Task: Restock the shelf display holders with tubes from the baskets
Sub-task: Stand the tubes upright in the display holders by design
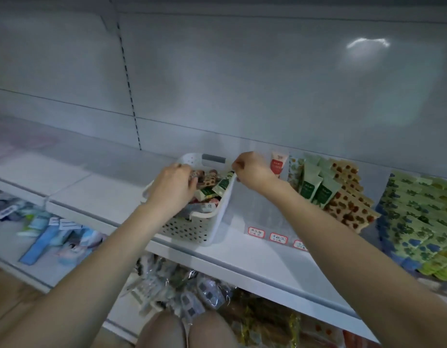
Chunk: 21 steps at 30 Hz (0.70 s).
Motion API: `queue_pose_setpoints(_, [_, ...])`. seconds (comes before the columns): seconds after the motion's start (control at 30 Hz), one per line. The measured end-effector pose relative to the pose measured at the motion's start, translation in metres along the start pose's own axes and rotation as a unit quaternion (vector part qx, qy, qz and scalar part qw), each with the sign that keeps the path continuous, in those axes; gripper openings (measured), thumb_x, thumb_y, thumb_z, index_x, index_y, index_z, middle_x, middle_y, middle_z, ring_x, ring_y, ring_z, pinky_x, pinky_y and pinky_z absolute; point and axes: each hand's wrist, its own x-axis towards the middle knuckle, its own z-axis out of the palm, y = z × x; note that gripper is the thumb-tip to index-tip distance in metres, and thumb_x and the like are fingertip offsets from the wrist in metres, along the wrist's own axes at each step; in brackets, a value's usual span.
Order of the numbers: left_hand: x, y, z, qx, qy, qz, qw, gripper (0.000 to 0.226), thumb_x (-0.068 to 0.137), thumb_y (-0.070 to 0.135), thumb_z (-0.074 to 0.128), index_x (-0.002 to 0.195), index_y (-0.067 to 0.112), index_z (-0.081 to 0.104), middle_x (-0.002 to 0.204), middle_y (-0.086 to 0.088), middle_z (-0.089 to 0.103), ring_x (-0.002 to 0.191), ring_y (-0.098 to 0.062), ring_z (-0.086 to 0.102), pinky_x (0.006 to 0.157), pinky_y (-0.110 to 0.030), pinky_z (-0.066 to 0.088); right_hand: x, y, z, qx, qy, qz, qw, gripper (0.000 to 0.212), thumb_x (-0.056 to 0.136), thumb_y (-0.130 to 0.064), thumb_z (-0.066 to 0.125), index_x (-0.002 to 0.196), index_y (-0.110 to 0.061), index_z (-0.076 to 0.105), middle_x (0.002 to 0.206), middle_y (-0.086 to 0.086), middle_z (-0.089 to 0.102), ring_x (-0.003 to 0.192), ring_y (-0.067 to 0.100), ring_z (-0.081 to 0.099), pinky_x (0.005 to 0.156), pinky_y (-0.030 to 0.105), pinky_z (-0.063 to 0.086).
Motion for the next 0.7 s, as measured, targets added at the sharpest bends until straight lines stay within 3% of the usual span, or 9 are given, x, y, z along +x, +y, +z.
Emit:
queue_pose_setpoints(0.13, [0.033,-0.017,0.016,0.054,-0.100,-0.027,0.993,0.027,0.095,0.022,0.048,0.105,-0.002,0.056,0.107,-0.020,0.055,0.091,-0.032,0.053,0.070,-0.032,0.037,0.031,-0.022,0.027,-0.024,-0.042,0.064,0.997,0.027,0.098,-0.009,0.041,0.119,0.002,0.054,0.112,0.016,0.061,0.085,0.024,0.058,0.068,0.024,0.043])
queue_pose_setpoints(0.27, [0.063,-0.024,0.038,0.092,-0.151,-0.026,0.984,0.033,0.097,0.026,0.046,0.112,-0.002,0.053,0.116,-0.021,0.053,0.102,-0.034,0.052,0.076,-0.032,0.039,0.058,-0.026,0.047,-0.041,-0.072,0.097,0.992,0.024,0.096,-0.005,0.044,0.117,0.001,0.054,0.104,0.013,0.063,0.086,0.026,0.061,0.065,0.029,0.049])
queue_pose_setpoints(0.4, [0.088,-0.026,0.056,0.145,-0.261,-0.018,0.954,0.027,0.094,0.019,0.047,0.117,0.007,0.055,0.120,-0.012,0.057,0.106,-0.026,0.055,0.080,-0.028,0.043,0.075,-0.022,0.057,-0.055,-0.113,0.101,0.987,0.026,0.093,-0.007,0.046,0.117,-0.001,0.052,0.096,0.011,0.062,0.081,0.023,0.060,0.066,0.030,0.050])
queue_pose_setpoints(0.57, [0.108,-0.023,0.059,0.181,-0.328,0.000,0.927,0.026,0.093,0.016,0.050,0.116,0.007,0.056,0.115,-0.008,0.061,0.104,-0.022,0.057,0.075,-0.025,0.040,0.091,-0.020,0.071,-0.066,-0.139,0.109,0.982,0.051,0.087,-0.009,0.047,0.134,-0.030,0.046,0.101,0.006,0.066,0.092,0.023,0.065,0.086,0.038,0.053])
queue_pose_setpoints(0.7, [0.118,-0.016,0.058,0.213,-0.376,-0.007,0.902,0.024,0.094,0.018,0.048,0.113,0.009,0.059,0.099,-0.007,0.058,0.091,-0.021,0.055,0.081,-0.027,0.044,0.091,-0.019,0.066,-0.021,-0.154,0.111,0.982,0.056,0.086,-0.013,0.052,0.136,-0.036,0.041,0.092,0.005,0.067,0.079,0.018,0.062,0.091,0.038,0.049])
